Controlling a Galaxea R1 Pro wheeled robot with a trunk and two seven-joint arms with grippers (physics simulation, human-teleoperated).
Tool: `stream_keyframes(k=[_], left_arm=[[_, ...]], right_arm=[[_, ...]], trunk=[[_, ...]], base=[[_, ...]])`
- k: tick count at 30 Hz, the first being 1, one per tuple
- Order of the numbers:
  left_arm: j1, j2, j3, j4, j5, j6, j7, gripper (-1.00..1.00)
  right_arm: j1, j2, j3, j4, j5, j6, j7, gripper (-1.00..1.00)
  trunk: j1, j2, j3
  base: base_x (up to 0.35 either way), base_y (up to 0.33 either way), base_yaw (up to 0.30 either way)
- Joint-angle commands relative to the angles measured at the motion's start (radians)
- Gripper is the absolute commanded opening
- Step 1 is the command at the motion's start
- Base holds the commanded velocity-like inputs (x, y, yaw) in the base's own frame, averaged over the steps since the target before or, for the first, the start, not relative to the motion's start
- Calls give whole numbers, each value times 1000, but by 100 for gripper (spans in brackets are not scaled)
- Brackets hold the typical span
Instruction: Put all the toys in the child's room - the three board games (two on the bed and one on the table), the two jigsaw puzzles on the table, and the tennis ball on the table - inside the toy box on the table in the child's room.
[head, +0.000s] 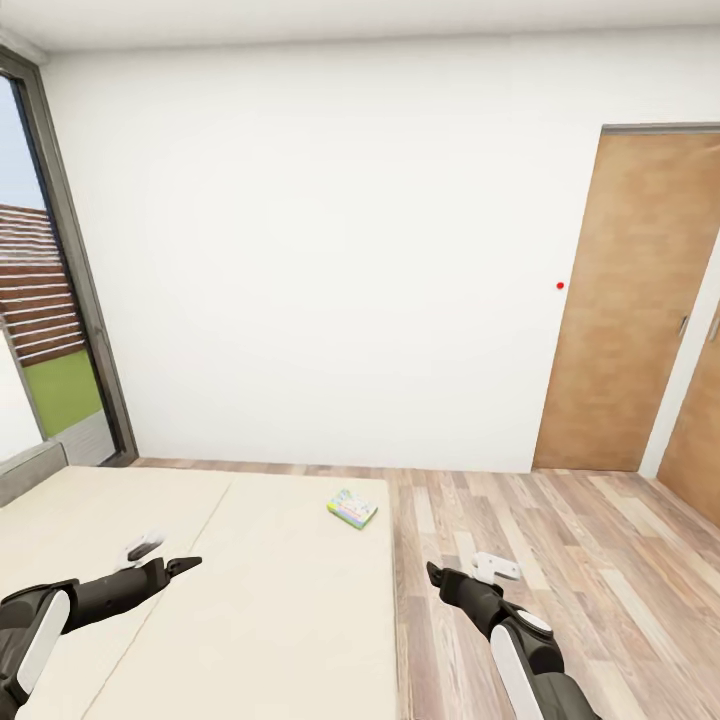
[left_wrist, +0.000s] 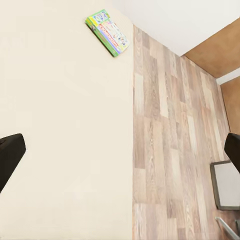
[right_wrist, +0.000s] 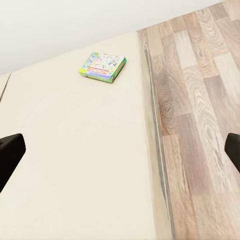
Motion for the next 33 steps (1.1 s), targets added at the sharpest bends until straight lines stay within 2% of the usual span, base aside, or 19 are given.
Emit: stream_keyframes(k=[1,14,33], left_arm=[[-1,0,1,0,1,5,-3,100],[-1,0,1,0,1,5,-3,100],[-1,0,1,0,0,5,-3,100]], right_arm=[[0,1,-1,-1,-11,4,-7,100],[0,-1,-2,-1,-12,0,-6,100],[0,-1,-2,-1,-12,0,-5,100]], trunk=[[0,-1,-2],[0,-1,-13],[0,-1,-14]], base=[[0,5,105],[0,37,59],[0,258,-28]])
